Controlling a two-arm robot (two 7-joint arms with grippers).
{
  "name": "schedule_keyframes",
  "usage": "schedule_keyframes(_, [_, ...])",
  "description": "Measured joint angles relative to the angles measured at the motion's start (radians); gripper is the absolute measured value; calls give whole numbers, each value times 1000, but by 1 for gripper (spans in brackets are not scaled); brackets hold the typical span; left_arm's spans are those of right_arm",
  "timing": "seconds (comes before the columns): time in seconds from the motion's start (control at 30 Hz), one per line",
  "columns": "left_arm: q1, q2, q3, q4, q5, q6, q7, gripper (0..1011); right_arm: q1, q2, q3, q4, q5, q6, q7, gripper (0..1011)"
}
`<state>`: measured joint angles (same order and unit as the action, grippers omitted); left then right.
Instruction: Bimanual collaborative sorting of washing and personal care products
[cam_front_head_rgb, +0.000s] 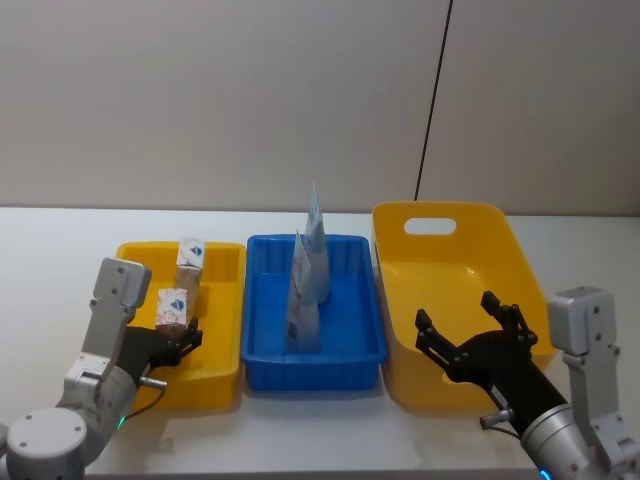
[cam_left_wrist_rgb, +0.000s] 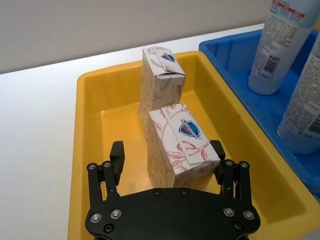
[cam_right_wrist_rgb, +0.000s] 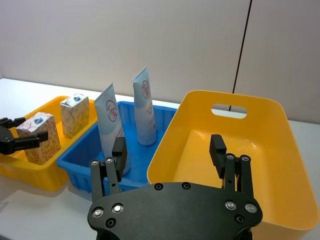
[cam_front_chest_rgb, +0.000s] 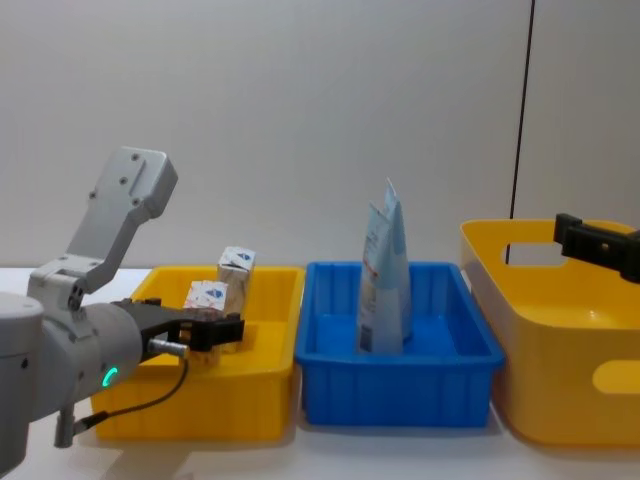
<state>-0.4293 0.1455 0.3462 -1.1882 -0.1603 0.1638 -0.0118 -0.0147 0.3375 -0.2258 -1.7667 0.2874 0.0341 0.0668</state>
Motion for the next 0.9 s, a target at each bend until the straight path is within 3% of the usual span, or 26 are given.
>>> schedule_keyframes(0.23, [-36,-15,-4,64,5,-27,-8,945,0,0,0,0,0,0,0,1000])
schedule_keyframes(0.37, [-55,-23,-6,96,9,-41,-14,847,0,0,0,0,0,0,0,1000])
schedule_keyframes(0.4, [-58,-24,-6,100,10,-42,-15,782,0,0,0,0,0,0,0,1000])
schedule_keyframes(0.57, [-69,-28,-8,115,15,-47,-19,681,0,0,0,0,0,0,0,1000])
schedule_keyframes(0.7, [-75,-30,-9,117,20,-47,-22,515,0,0,0,0,0,0,0,1000])
schedule_keyframes(0.9, [-77,-31,-9,106,28,-37,-22,393,0,0,0,0,0,0,0,1000])
